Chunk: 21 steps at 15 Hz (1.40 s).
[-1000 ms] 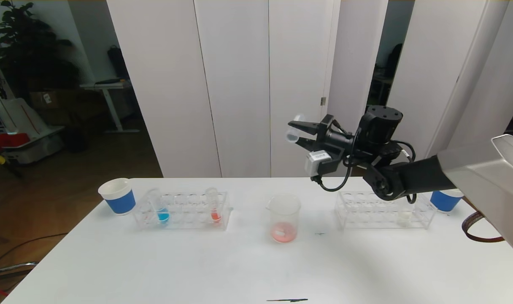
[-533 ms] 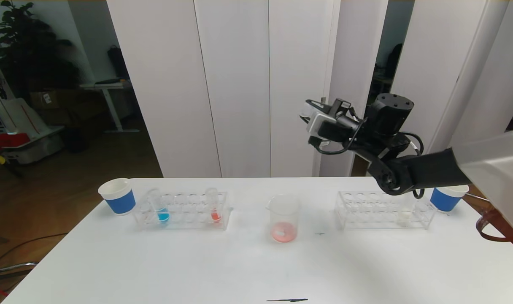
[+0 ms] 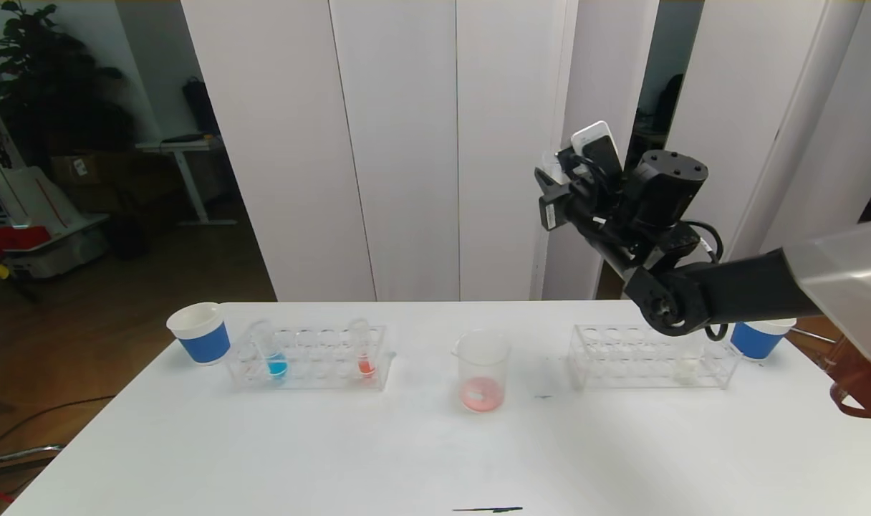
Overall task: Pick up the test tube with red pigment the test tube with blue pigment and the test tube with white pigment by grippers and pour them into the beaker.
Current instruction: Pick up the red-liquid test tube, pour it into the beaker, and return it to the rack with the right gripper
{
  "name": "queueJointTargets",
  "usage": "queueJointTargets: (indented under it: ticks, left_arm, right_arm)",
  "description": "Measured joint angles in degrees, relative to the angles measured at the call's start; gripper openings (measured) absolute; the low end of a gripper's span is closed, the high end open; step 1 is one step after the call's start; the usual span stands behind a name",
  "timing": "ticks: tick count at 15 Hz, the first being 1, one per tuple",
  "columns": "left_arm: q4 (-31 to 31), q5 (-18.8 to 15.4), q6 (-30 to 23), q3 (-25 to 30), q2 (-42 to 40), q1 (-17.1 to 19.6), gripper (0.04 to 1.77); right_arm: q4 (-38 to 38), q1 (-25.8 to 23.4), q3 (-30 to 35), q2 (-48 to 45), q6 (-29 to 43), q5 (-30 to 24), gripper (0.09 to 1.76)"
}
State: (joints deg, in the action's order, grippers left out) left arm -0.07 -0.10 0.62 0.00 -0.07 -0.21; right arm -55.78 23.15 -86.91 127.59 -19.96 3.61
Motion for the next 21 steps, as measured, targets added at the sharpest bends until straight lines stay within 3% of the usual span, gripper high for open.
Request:
queueJointTargets:
  ticks: [3, 7, 13, 17, 21]
  left_arm:
    - [0.0, 0.0, 0.0, 0.0, 0.0, 0.0, 1.75]
    - [0.0, 0.0, 0.0, 0.0, 0.0, 0.0, 1.75]
    - [0.0, 0.0, 0.0, 0.0, 0.0, 0.0, 1.75]
    - [0.0, 0.0, 0.0, 0.0, 0.0, 0.0, 1.75]
    - [0.0, 0.0, 0.0, 0.0, 0.0, 0.0, 1.75]
  right_arm:
    - [-0.1, 0.5, 6.9, -1.8, 7.6, 3.6, 0.58]
    - [0.6, 1.1, 15.9, -4.7, 17.5, 4.4, 0.58]
    - [-0.9, -0.5, 23.0, -10.1, 18.6, 4.6, 0.58]
    - [-5.4, -8.0, 24.4, -14.3, 15.8, 4.6, 0.58]
    - [-6.8, -20.0, 25.3, -17.7, 15.6, 4.7, 0.58]
